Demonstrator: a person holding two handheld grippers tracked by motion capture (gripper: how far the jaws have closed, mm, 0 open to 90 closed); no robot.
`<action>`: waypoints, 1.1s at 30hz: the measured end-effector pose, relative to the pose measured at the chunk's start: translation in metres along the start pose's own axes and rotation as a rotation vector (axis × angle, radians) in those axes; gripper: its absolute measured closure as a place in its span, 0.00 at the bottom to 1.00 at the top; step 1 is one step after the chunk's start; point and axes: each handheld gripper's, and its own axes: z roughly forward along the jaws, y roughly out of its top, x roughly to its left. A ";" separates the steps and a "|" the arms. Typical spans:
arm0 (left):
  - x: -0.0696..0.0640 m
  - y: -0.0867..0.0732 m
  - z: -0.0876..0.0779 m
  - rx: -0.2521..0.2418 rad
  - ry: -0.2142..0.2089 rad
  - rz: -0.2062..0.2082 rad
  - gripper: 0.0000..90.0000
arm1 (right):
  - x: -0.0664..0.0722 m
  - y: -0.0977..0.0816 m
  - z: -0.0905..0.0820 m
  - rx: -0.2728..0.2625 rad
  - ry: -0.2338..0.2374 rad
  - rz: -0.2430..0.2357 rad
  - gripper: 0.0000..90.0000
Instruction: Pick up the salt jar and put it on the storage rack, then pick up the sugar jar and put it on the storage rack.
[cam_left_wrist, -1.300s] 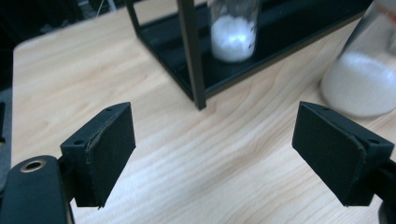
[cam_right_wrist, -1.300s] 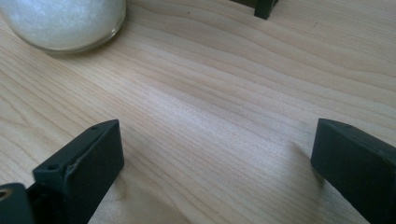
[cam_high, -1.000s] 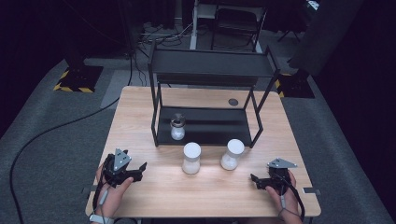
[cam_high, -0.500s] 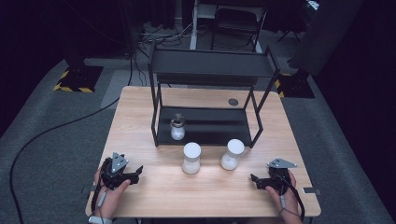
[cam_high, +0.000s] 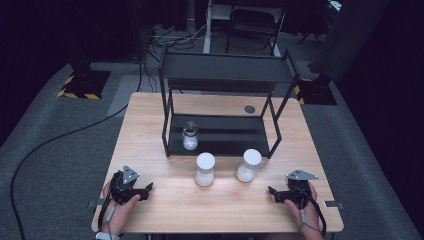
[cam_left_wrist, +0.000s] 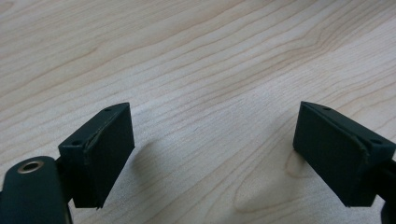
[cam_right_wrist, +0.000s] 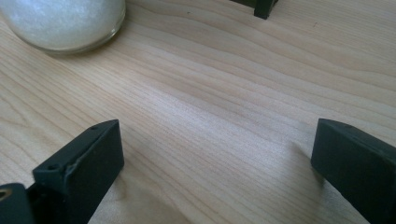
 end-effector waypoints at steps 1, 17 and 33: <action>0.002 0.000 0.000 0.003 -0.009 -0.017 0.13 | 0.000 0.000 0.000 0.000 0.000 -0.001 0.03; 0.005 0.002 0.001 0.018 -0.022 -0.051 0.09 | 0.000 0.000 0.000 0.000 0.001 0.000 0.03; 0.004 0.003 0.002 0.022 -0.019 -0.051 0.09 | -0.003 0.001 0.000 0.002 0.012 -0.007 0.02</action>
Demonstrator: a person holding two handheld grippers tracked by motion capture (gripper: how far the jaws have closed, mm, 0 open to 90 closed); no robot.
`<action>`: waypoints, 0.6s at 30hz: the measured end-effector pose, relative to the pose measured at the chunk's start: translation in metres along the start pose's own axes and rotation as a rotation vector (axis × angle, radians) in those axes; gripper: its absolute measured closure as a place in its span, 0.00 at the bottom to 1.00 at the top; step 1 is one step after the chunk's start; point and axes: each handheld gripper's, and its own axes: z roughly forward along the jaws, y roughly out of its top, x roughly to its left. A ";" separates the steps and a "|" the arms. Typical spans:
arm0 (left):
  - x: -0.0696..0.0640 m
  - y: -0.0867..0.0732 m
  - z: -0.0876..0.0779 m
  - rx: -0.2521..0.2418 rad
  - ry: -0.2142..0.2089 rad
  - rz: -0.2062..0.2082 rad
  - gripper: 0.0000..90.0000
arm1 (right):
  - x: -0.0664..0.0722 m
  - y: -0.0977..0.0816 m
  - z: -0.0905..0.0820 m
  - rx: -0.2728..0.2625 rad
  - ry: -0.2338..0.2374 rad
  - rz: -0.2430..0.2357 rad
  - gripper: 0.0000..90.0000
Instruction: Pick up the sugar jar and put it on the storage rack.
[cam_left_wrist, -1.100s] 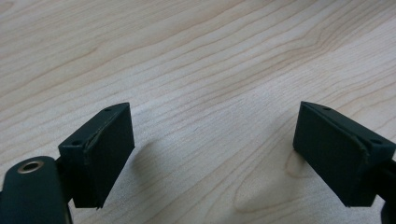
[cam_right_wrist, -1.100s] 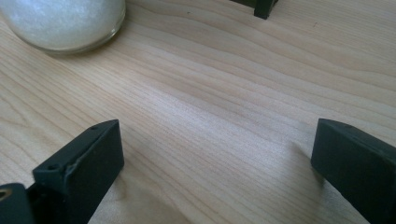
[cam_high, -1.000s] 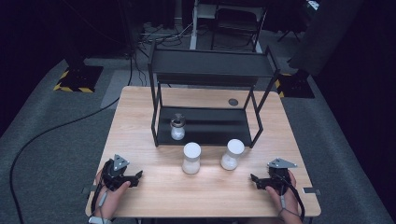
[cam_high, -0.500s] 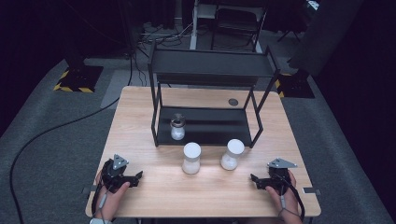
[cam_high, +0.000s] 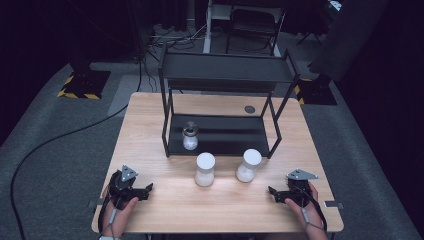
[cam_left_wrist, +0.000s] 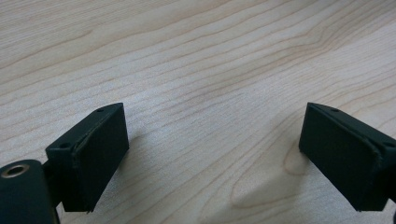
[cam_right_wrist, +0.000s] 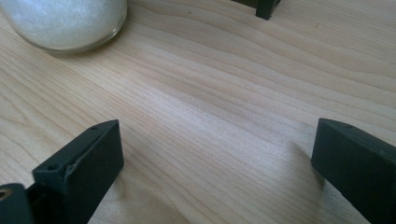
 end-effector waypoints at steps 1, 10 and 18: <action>0.000 0.000 0.000 0.001 0.000 0.001 0.09 | 0.000 0.000 0.000 0.000 0.000 -0.001 0.02; -0.001 0.000 0.000 0.001 0.002 -0.001 0.08 | 0.001 0.002 -0.004 0.017 0.006 0.009 0.04; -0.002 0.000 0.000 0.000 0.006 -0.007 0.08 | 0.003 0.005 -0.016 -0.016 0.025 0.023 0.05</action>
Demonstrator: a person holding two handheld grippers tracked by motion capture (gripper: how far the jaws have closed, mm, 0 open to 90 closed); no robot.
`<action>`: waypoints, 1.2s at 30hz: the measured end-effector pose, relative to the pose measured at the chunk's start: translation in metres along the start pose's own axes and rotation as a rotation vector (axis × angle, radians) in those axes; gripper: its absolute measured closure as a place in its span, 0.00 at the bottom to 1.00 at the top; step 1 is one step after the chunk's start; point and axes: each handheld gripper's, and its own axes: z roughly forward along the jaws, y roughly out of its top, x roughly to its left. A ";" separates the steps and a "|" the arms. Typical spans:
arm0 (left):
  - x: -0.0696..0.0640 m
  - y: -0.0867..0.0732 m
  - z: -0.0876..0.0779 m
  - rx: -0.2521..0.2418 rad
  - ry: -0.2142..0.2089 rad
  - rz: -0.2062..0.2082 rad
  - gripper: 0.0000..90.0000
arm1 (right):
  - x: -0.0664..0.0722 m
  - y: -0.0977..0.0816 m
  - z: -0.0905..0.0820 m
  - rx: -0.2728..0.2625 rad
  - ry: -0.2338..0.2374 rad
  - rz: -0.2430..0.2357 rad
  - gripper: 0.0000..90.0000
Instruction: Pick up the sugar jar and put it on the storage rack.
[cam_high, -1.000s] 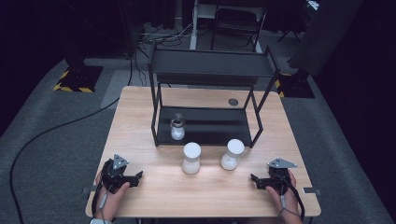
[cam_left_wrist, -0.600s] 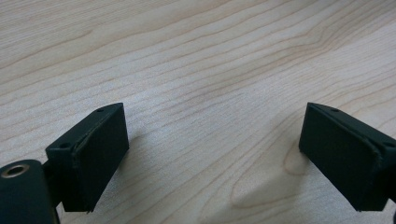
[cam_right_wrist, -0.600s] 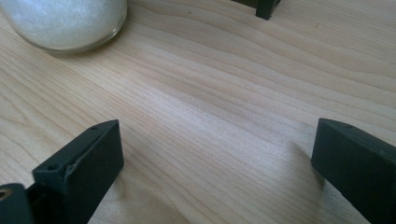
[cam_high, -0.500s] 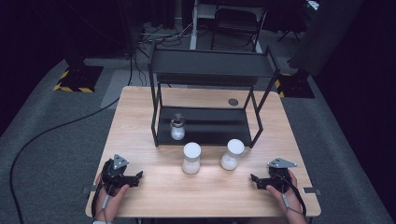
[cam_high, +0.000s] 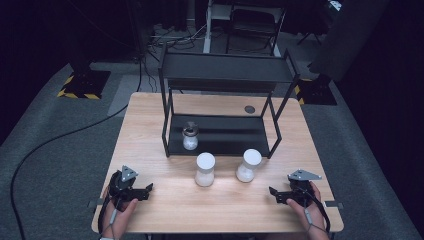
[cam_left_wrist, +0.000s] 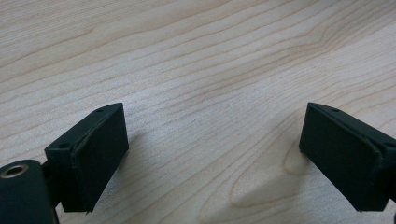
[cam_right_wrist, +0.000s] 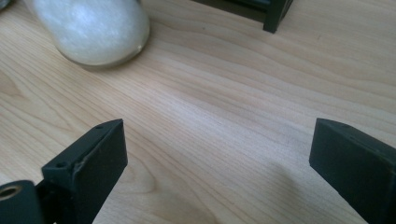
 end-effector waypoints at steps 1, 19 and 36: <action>0.000 0.000 0.000 0.000 0.000 0.001 0.08 | 0.001 0.002 -0.002 0.001 0.000 -0.003 0.05; -0.001 0.000 0.000 0.000 0.002 -0.001 0.08 | 0.025 0.023 -0.030 -0.074 0.013 -0.030 0.05; 0.000 0.001 0.001 0.002 -0.001 0.002 0.06 | 0.035 0.047 -0.051 -0.118 0.044 -0.042 0.06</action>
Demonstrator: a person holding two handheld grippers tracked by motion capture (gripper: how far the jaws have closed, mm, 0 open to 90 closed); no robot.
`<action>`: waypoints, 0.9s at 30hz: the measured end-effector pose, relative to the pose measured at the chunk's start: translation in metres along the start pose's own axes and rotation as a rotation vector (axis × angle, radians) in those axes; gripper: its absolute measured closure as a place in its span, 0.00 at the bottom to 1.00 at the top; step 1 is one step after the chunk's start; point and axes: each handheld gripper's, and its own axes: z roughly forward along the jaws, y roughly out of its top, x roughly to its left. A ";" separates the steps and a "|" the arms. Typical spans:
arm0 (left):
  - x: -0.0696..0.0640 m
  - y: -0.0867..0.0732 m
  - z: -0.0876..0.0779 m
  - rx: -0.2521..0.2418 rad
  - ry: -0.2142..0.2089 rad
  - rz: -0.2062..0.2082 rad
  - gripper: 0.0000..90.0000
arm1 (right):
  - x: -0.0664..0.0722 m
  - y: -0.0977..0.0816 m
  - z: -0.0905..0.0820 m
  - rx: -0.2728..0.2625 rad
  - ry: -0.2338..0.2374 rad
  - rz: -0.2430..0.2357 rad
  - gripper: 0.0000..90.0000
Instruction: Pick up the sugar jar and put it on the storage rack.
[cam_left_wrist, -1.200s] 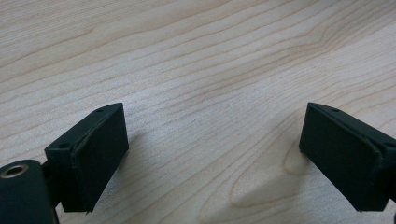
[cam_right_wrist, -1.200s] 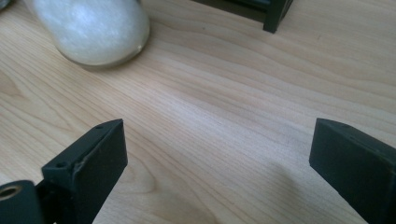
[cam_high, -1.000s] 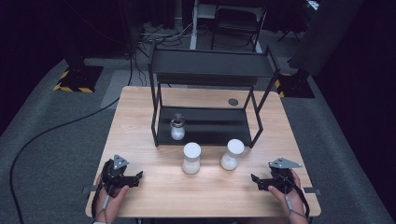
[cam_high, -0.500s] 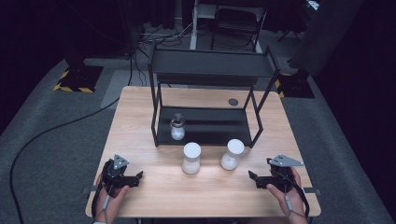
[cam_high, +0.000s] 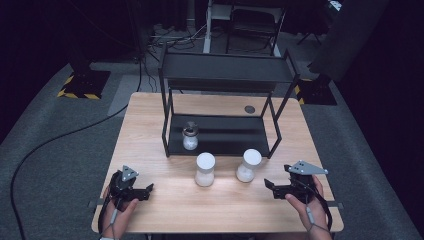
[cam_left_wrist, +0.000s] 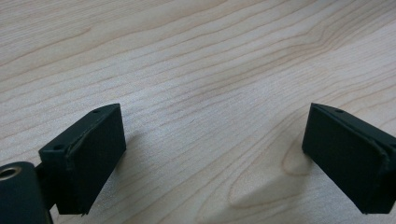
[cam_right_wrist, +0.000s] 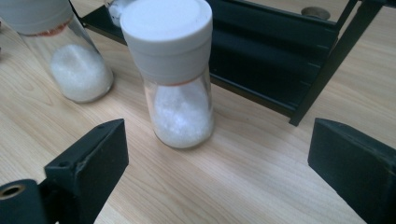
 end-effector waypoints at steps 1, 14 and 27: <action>0.000 0.000 0.000 0.000 0.000 0.000 0.06 | 0.000 0.002 0.000 0.000 0.005 0.004 0.06; 0.000 0.000 0.000 0.003 -0.002 0.002 0.06 | -0.004 0.021 -0.004 -0.013 0.028 0.021 0.06; 0.000 0.000 0.000 0.003 -0.003 0.003 0.05 | 0.011 0.040 -0.002 -0.024 0.034 -0.020 0.07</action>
